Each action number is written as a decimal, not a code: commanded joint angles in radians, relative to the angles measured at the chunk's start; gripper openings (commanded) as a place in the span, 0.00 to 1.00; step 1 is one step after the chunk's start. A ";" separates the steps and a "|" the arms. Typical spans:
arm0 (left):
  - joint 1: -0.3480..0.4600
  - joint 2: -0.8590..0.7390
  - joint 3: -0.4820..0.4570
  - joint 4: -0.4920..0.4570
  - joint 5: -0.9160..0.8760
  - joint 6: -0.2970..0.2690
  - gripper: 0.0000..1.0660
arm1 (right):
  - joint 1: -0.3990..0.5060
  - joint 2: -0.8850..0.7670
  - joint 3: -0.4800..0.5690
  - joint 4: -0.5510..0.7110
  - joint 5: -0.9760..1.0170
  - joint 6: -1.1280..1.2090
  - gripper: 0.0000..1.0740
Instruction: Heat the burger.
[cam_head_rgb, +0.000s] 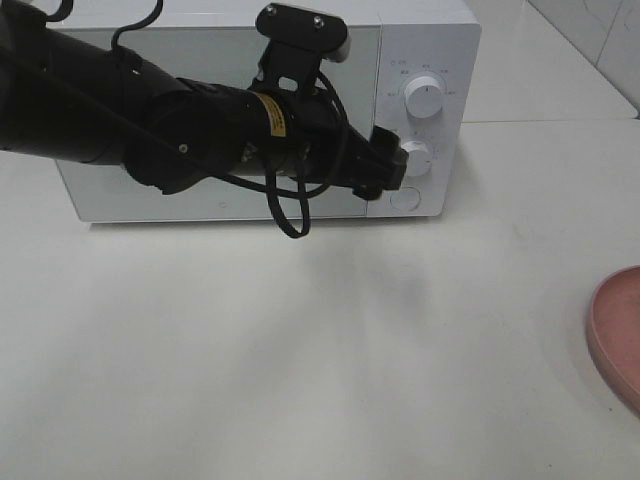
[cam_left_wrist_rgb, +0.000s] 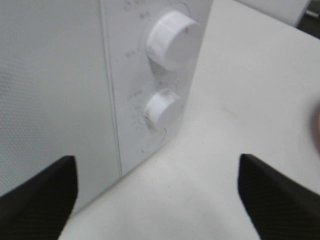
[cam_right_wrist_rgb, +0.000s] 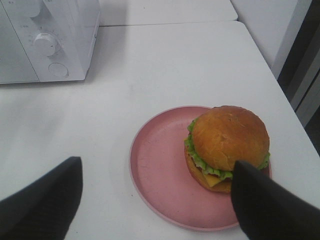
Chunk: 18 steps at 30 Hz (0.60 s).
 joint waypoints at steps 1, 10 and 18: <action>-0.024 -0.022 -0.005 -0.010 0.076 -0.006 0.94 | -0.008 -0.025 0.002 -0.006 -0.011 -0.012 0.71; -0.056 -0.108 -0.005 -0.019 0.383 -0.005 0.94 | -0.008 -0.025 0.002 -0.006 -0.011 -0.012 0.71; -0.056 -0.192 -0.005 -0.041 0.715 -0.004 0.94 | -0.008 -0.025 0.002 -0.006 -0.011 -0.012 0.71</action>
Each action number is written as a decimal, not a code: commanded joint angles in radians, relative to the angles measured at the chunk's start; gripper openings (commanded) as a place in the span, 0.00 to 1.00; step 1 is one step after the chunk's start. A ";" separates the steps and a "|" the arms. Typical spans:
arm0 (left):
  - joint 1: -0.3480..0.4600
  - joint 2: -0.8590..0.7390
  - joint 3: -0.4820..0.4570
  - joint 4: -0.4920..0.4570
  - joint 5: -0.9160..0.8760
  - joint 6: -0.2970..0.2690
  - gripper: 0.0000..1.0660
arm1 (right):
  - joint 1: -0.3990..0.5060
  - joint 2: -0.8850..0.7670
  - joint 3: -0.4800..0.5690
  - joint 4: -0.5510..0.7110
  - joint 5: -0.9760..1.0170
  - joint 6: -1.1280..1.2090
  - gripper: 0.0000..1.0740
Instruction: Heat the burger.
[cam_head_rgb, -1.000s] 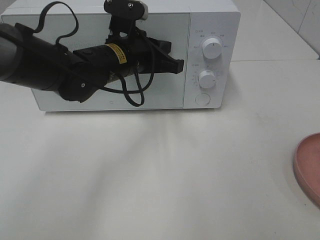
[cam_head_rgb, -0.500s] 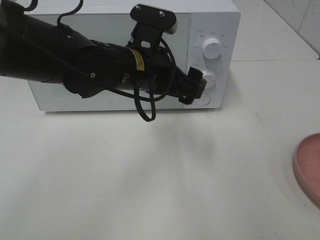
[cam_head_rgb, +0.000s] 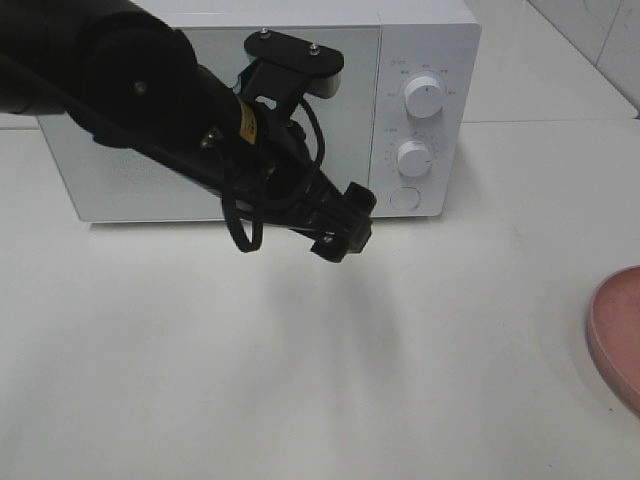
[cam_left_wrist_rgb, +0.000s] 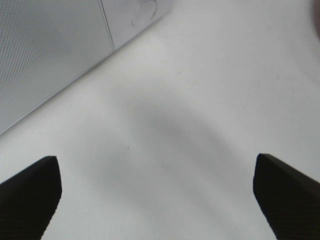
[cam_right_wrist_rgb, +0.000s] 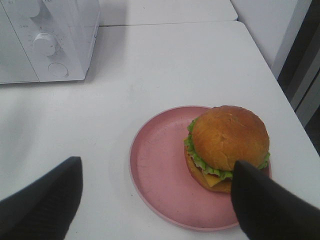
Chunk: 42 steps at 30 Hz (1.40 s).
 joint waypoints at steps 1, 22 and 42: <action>-0.003 -0.030 -0.005 -0.022 0.122 -0.004 0.94 | -0.008 -0.025 0.002 -0.006 -0.011 -0.012 0.71; 0.452 -0.254 0.093 -0.115 0.576 0.083 0.94 | -0.008 -0.025 0.002 -0.006 -0.011 -0.012 0.71; 0.824 -0.669 0.527 -0.143 0.580 0.151 0.93 | -0.008 -0.025 0.002 -0.006 -0.011 -0.012 0.71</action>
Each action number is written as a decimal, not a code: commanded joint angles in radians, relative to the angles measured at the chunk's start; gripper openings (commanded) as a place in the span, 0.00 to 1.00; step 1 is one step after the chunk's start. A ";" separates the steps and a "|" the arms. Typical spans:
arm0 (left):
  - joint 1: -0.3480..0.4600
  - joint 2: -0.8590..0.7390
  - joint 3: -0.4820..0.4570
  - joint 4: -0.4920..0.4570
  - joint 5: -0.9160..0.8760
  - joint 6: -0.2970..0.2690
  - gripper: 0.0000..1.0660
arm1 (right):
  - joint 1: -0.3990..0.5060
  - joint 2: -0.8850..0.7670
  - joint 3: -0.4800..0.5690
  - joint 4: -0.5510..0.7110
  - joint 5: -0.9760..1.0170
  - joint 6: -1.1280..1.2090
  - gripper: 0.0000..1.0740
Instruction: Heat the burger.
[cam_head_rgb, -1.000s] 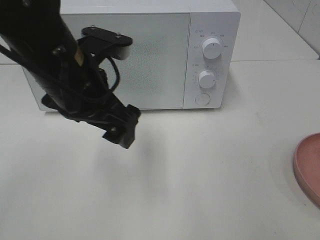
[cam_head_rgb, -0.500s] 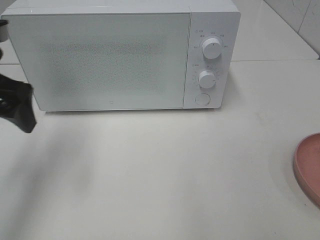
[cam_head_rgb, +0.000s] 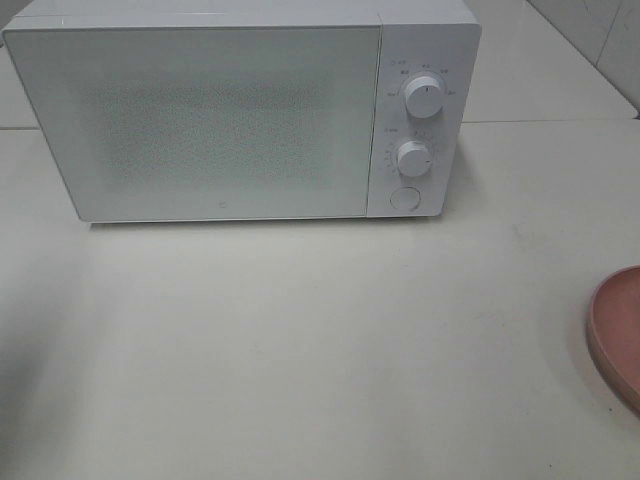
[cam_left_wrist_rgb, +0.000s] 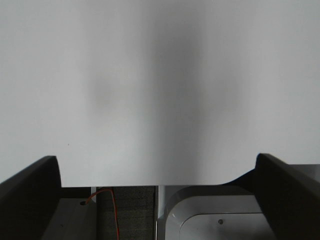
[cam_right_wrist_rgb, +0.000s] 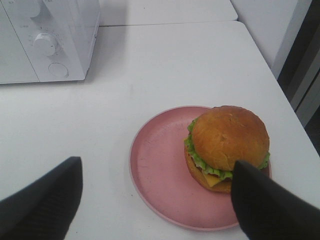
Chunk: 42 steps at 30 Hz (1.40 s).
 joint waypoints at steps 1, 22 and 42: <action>0.002 -0.058 0.053 -0.009 0.010 0.003 0.93 | -0.008 -0.025 0.002 -0.006 -0.011 -0.012 0.71; 0.002 -0.705 0.187 -0.009 0.019 0.003 0.92 | -0.008 -0.025 0.002 -0.007 -0.011 -0.011 0.71; 0.114 -1.175 0.186 -0.048 0.012 0.006 0.92 | -0.008 -0.025 0.002 -0.007 -0.011 -0.011 0.71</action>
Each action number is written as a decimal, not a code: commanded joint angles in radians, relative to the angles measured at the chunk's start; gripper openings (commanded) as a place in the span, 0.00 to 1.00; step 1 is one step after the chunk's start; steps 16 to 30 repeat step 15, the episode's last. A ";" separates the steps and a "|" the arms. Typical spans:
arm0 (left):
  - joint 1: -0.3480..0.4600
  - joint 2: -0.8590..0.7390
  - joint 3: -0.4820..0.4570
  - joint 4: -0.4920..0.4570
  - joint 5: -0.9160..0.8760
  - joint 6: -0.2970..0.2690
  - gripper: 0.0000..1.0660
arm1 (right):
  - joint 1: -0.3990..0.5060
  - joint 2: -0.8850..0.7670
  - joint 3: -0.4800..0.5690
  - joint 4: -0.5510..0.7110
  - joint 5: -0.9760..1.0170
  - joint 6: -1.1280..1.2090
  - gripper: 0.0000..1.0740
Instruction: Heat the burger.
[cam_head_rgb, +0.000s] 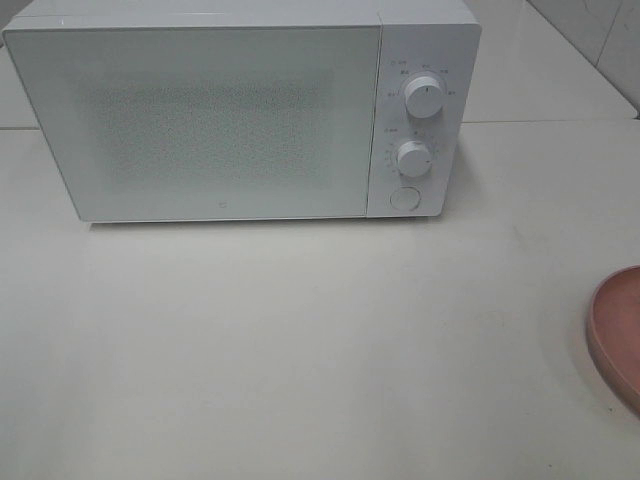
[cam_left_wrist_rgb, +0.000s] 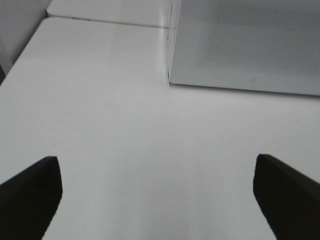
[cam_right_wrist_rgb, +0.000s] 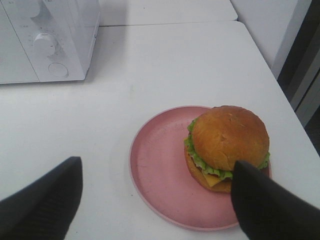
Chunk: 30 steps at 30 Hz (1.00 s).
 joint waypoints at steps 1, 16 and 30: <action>0.022 -0.036 0.004 -0.002 -0.008 -0.001 0.92 | -0.008 -0.025 0.002 -0.007 -0.011 -0.010 0.71; 0.021 -0.042 0.004 0.000 -0.007 0.000 0.92 | -0.008 -0.019 0.002 -0.007 -0.011 -0.010 0.71; 0.021 -0.042 0.004 0.000 -0.007 0.000 0.92 | -0.008 -0.019 0.002 -0.007 -0.011 -0.010 0.71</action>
